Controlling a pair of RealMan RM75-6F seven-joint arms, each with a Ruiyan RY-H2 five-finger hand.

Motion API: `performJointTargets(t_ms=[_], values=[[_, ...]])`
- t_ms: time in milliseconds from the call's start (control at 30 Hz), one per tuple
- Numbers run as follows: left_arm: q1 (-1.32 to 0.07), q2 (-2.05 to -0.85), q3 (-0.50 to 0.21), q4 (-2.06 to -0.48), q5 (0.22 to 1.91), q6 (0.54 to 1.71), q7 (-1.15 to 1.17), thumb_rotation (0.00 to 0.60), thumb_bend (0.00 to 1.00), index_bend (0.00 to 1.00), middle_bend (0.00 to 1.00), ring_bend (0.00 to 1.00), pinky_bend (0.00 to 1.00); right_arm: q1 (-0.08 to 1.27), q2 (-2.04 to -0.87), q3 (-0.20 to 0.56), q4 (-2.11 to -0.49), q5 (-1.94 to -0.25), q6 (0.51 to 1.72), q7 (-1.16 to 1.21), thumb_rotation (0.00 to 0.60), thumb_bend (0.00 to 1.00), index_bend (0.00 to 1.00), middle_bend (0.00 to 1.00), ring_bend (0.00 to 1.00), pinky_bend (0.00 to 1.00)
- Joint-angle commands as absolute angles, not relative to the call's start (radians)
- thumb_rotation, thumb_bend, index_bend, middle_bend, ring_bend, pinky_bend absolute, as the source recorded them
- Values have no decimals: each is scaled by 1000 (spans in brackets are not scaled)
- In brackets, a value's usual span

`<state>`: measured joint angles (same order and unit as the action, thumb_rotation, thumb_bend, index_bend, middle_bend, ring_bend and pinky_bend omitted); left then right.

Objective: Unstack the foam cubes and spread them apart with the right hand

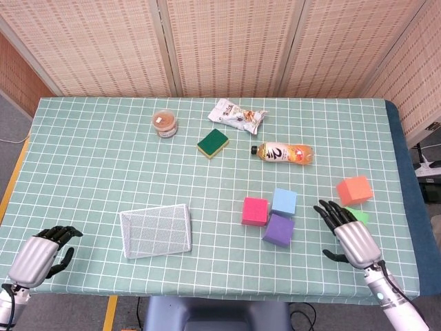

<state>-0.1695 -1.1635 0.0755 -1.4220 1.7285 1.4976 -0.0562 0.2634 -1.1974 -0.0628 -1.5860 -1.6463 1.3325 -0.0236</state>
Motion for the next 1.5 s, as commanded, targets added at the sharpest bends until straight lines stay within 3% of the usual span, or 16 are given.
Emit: performJointTargets(t_ms=[33,133,233,600,1500], values=[[-170,-1163,76,-1423,1729,1497,-56,600,542,361,351,336,498,284,-1220,-86,-1543,-1738,1363,89,600,53,31,38,35,262],[-169,-1162,76,-1423,1731,1500,-55,600,542,362,351,335,498,293,-1262,-86,-1493,-1784,1393,145,600,53,101,146,118,370],[-168,-1162,76,-1423,1730,1502,-58,600,542,362,352,335,498,305,-1292,-89,-1457,-1799,1384,174,600,53,127,184,157,398],[-169,-1162,76,-1421,1731,1504,-62,600,543,362,354,339,498,355,-1367,-46,-1413,-1700,1254,131,600,53,127,188,165,402],[-168,-1160,75,-1420,1728,1505,-69,600,544,362,354,339,498,422,-1419,-37,-1409,-1607,1103,138,600,53,125,187,165,402]])
